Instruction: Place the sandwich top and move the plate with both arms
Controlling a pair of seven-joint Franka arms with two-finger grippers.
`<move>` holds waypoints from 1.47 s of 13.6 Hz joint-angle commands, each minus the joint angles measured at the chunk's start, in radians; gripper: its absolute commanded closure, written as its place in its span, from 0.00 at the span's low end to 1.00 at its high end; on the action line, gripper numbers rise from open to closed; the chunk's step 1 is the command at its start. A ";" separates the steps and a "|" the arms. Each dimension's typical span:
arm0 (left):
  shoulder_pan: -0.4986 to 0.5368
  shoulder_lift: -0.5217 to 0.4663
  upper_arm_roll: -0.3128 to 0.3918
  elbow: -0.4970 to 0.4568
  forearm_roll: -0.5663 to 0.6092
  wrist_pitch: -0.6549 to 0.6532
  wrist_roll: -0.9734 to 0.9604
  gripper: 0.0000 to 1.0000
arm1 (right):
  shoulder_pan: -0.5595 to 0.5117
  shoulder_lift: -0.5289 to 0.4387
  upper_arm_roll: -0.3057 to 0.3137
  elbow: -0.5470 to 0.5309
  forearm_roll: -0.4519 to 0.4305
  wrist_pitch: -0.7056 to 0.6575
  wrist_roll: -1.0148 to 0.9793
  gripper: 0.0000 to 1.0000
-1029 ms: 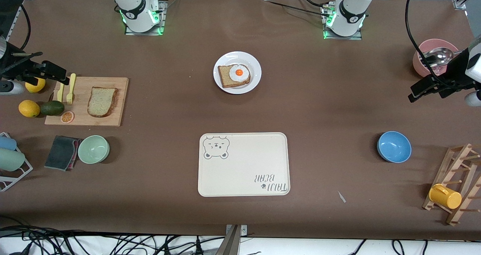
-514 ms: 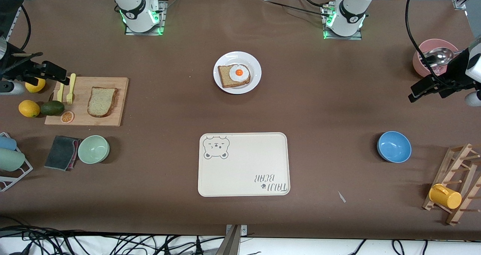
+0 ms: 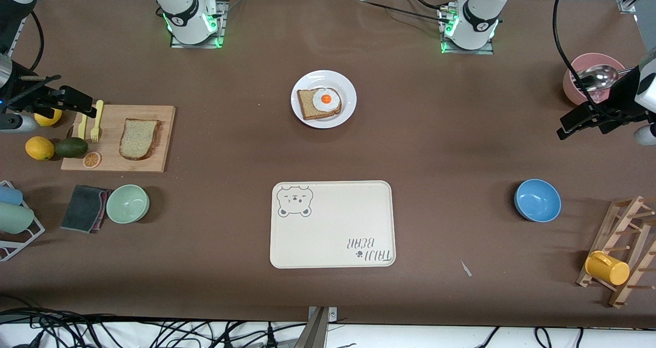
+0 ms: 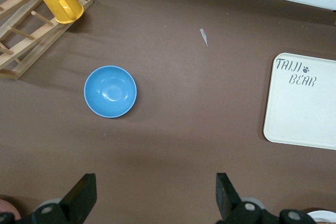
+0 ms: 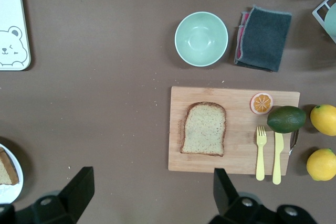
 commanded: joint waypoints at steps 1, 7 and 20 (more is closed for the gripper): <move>0.005 0.007 0.000 0.024 -0.023 -0.022 -0.004 0.00 | -0.010 -0.007 0.016 -0.020 -0.013 0.000 -0.003 0.00; 0.005 0.007 0.000 0.024 -0.023 -0.022 -0.004 0.00 | -0.006 0.048 0.016 -0.152 -0.063 0.035 0.002 0.00; 0.004 0.007 0.000 0.024 -0.023 -0.022 -0.004 0.00 | 0.037 0.186 0.011 -0.479 -0.227 0.471 0.174 0.02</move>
